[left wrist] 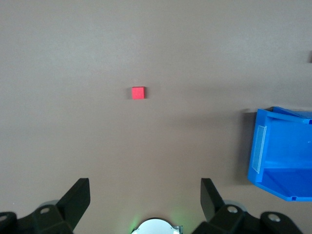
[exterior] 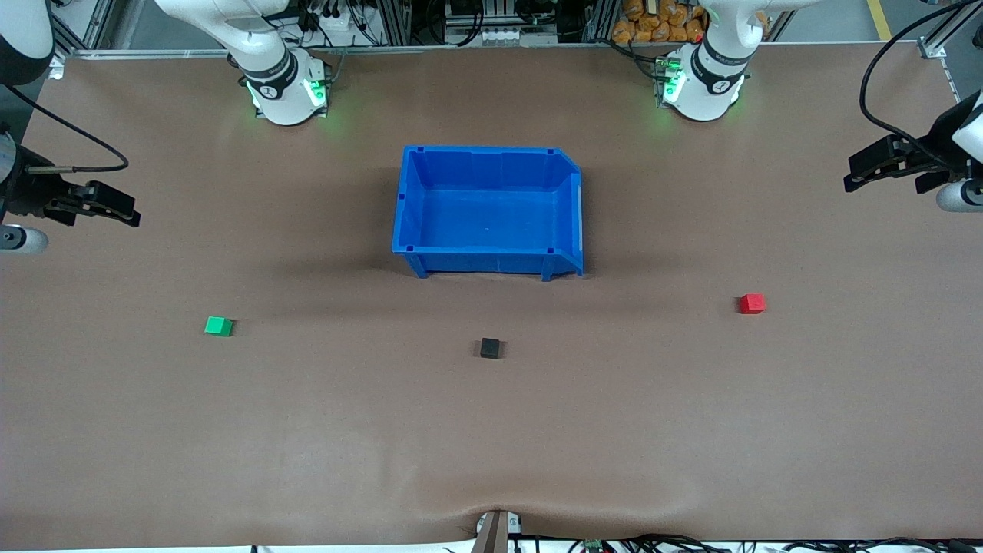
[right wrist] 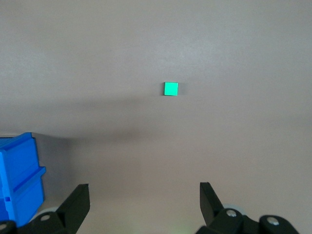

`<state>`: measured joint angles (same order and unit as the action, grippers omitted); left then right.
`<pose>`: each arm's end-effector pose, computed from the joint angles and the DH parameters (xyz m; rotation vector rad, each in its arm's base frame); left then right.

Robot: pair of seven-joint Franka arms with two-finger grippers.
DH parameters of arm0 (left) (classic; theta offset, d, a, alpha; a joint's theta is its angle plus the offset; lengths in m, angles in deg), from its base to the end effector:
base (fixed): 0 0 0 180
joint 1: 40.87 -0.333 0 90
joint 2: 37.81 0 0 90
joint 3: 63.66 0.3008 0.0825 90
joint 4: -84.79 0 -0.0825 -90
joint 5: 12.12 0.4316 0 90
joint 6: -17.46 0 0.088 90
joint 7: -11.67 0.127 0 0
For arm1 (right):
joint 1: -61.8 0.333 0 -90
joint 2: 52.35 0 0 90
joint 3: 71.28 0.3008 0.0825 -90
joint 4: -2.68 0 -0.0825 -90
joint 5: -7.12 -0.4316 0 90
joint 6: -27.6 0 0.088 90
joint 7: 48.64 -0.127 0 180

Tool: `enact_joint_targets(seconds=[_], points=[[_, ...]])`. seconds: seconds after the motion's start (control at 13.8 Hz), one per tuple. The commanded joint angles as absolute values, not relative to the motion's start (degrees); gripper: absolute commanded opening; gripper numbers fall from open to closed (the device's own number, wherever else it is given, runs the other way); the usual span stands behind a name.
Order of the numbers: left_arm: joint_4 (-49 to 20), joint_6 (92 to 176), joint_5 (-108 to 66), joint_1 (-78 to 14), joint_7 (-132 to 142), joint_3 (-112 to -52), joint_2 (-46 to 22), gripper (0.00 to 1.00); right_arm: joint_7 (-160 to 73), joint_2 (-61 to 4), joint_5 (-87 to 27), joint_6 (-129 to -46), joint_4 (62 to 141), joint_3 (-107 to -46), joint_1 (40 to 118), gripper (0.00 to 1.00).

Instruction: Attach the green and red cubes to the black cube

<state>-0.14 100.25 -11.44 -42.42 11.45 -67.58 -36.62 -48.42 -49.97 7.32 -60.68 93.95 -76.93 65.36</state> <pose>0.5938 -0.0225 0.6117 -3.1281 0.0569 0.0905 0.6062 -0.0216 0.5504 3.1320 -0.0512 -0.1468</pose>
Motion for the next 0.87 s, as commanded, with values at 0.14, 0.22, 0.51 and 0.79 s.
enact_joint_targets(seconds=[0.14, 0.22, 0.51, 0.79], points=[[1.03, 99.46, -10.28, -42.37, 10.79, -67.44, -36.14, 1.00, -48.73, -49.71, 6.50, -60.99, 94.26, -77.25, 65.84, 1.00], [1.03, 99.46, -10.45, -42.45, 10.88, -67.44, -35.97, 1.00, -48.73, -49.71, 6.41, -61.08, 94.26, -77.25, 65.84, 1.00], [0.85, 99.46, -10.37, -42.45, 10.97, -67.44, -35.09, 1.00, -48.73, -49.01, 6.41, -61.08, 94.26, -77.25, 65.41, 1.00], [1.03, 99.81, -10.54, -45.36, 13.78, -67.53, -32.37, 1.00, -48.73, -47.95, 6.41, -62.31, 94.35, -77.25, 65.23, 1.00]])
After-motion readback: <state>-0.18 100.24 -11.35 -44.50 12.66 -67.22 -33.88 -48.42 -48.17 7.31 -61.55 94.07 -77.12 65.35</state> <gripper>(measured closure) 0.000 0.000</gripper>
